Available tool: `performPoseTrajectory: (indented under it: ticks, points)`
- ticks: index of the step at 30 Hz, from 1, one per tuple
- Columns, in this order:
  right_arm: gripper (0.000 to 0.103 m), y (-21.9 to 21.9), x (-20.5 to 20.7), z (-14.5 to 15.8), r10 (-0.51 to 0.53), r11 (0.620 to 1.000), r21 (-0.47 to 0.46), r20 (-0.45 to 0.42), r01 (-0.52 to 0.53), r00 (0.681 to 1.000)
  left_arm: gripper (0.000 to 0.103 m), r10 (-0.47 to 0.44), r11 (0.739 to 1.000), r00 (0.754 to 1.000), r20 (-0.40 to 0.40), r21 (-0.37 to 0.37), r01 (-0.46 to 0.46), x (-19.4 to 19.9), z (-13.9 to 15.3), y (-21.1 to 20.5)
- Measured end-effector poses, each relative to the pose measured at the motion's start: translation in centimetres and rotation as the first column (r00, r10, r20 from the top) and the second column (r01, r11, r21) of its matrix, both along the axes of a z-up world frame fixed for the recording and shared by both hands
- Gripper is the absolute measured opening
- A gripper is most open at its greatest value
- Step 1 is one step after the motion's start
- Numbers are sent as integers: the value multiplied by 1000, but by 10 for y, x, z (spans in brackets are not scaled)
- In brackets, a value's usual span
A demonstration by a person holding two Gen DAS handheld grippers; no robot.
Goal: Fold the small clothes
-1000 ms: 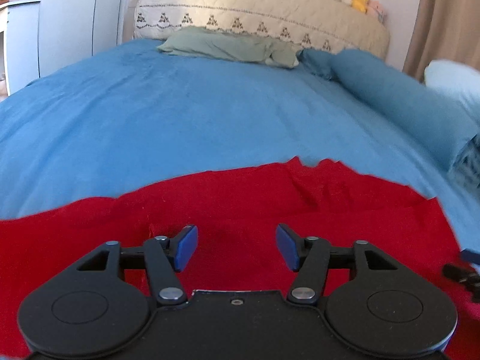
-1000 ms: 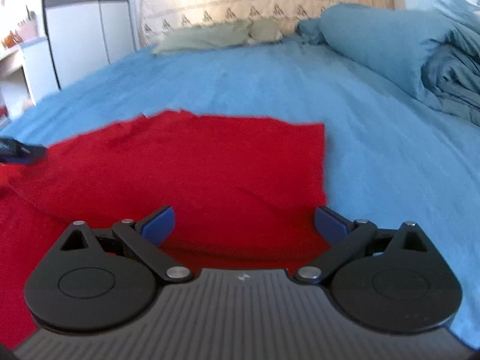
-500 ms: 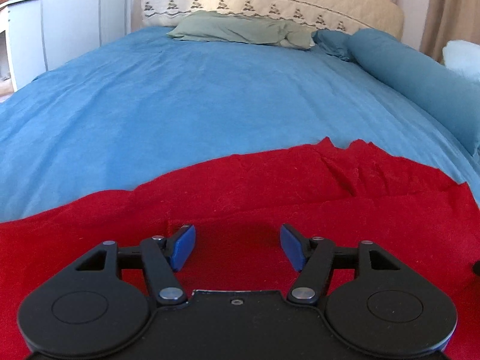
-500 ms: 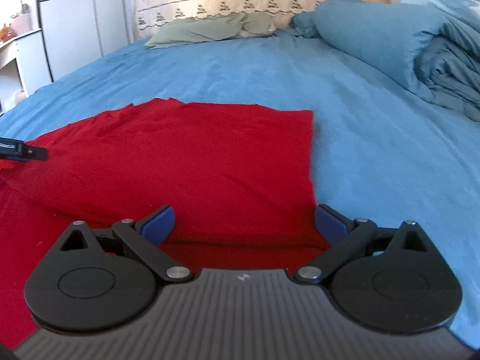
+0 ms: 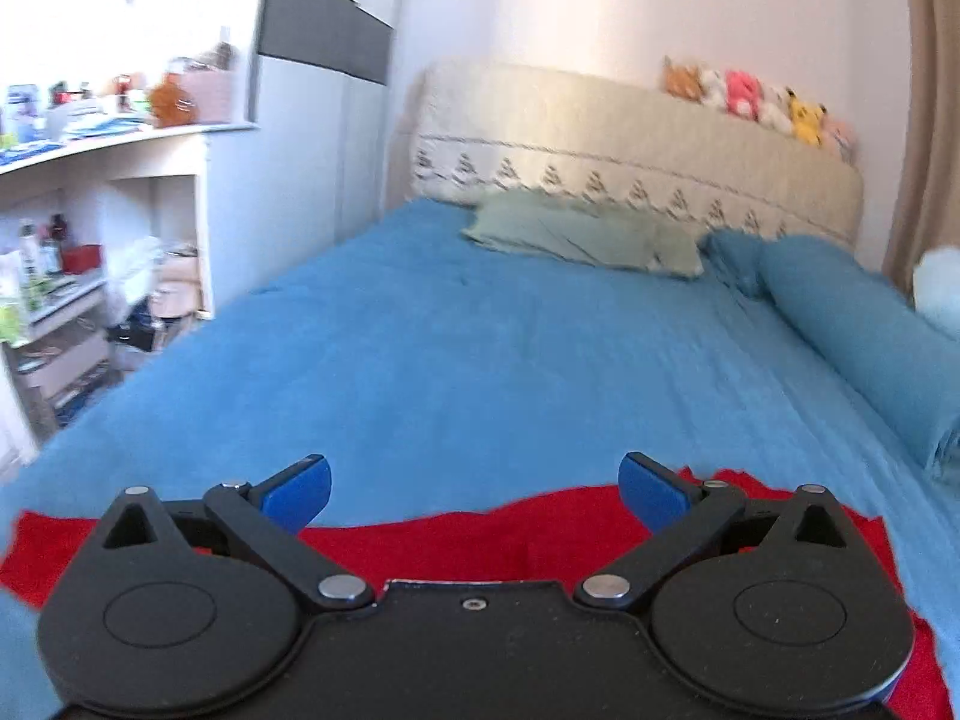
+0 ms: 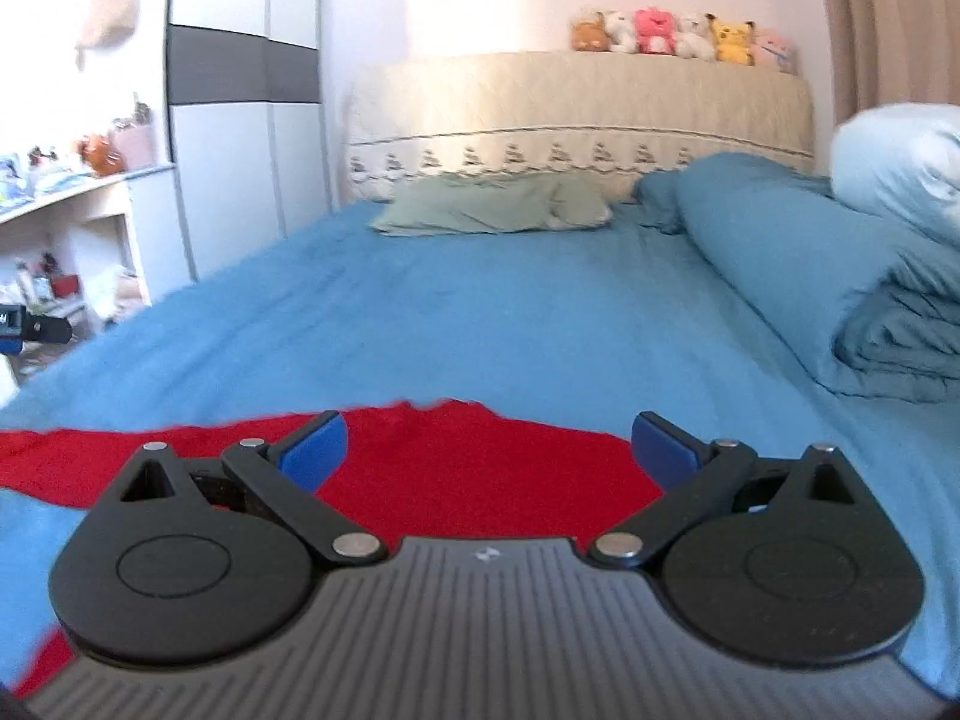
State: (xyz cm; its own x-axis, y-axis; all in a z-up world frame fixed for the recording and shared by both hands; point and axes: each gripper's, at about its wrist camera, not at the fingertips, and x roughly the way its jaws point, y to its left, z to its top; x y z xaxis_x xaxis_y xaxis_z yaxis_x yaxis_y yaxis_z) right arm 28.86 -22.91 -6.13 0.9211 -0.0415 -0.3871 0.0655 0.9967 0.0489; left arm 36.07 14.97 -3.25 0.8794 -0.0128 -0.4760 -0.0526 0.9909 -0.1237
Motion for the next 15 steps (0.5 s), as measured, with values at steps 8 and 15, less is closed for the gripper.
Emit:
performPoseTrajectory:
  ticks: [8,15]
  points:
    - [103,96,-5,23,92,996,-8,-21,-93,996,103,161,979,987,-26,-125,-163,-53,-13,102]
    - [103,172,7,-8,176,984,8,-65,-176,982,101,293,931,955,-54,-213,-298,-72,-73,183]
